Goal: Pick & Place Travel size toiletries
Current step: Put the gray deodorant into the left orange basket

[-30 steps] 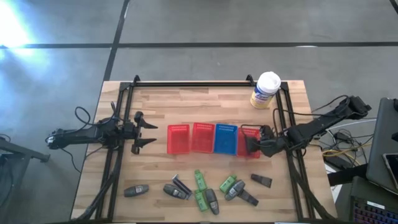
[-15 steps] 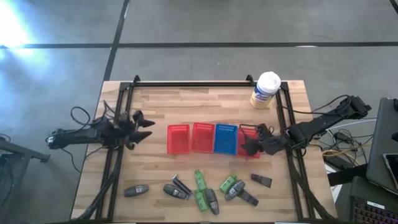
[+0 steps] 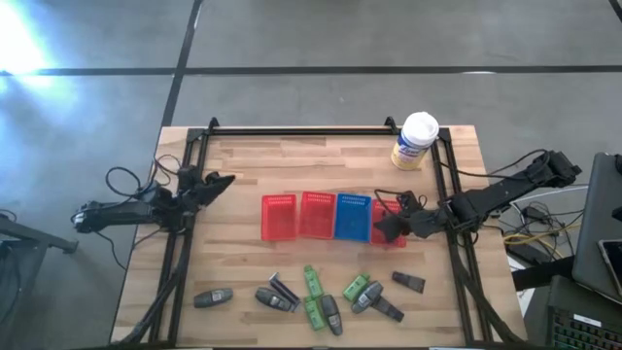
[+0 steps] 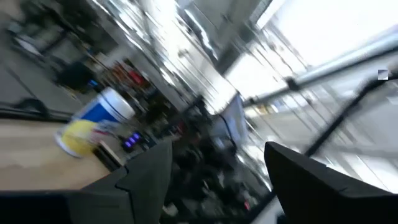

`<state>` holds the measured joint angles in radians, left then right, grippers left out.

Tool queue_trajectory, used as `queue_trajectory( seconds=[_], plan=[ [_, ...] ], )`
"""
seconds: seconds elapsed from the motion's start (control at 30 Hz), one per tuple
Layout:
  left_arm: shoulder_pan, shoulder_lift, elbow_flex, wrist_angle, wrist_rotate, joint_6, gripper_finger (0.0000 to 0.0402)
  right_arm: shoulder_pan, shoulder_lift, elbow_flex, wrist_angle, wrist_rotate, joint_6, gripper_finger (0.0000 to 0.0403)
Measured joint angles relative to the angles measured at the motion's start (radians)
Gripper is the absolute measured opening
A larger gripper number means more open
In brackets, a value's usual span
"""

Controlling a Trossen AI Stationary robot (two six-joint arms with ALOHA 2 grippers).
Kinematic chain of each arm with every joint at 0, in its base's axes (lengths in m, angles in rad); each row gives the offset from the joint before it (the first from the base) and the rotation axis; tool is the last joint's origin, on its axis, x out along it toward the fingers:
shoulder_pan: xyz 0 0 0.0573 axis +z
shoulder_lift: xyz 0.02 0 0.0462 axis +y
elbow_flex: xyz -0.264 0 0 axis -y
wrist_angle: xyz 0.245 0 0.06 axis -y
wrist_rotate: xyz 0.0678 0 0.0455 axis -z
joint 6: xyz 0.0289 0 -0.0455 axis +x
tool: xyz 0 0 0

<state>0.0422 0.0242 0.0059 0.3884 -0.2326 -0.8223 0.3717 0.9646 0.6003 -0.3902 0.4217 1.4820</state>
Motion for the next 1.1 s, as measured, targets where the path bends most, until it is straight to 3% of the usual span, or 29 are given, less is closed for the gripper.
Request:
queue_trajectory(
  seconds=[0.17, 0.4, 0.53, 0.9, 1.1],
  plan=[
    [0.0, 0.007, 0.014, -0.002, -0.181, -0.105, 0.0262, 0.0, 0.0, 0.0, 0.005, -0.001, 0.002, 0.0198],
    [0.0, 0.056, 0.055, 0.0, -0.284, -0.13, 0.0262, 0.0, 0.0, 0.0, 0.006, -0.001, -0.016, 0.0206],
    [0.0, 0.123, 0.097, 0.001, -0.28, -0.152, 0.0262, 0.0, 0.0, 0.0, 0.006, -0.001, -0.02, 0.0209],
    [0.0, 0.399, 0.234, 0.016, 0.004, -0.192, 0.0262, -0.002, 0.0, 0.0, 0.006, -0.002, -0.069, 0.0217],
    [-0.037, 0.592, 0.327, -0.3, 0.248, -0.245, 0.0261, -0.006, 0.0, 0.0, 0.006, -0.002, -0.077, 0.0211]
  ],
)
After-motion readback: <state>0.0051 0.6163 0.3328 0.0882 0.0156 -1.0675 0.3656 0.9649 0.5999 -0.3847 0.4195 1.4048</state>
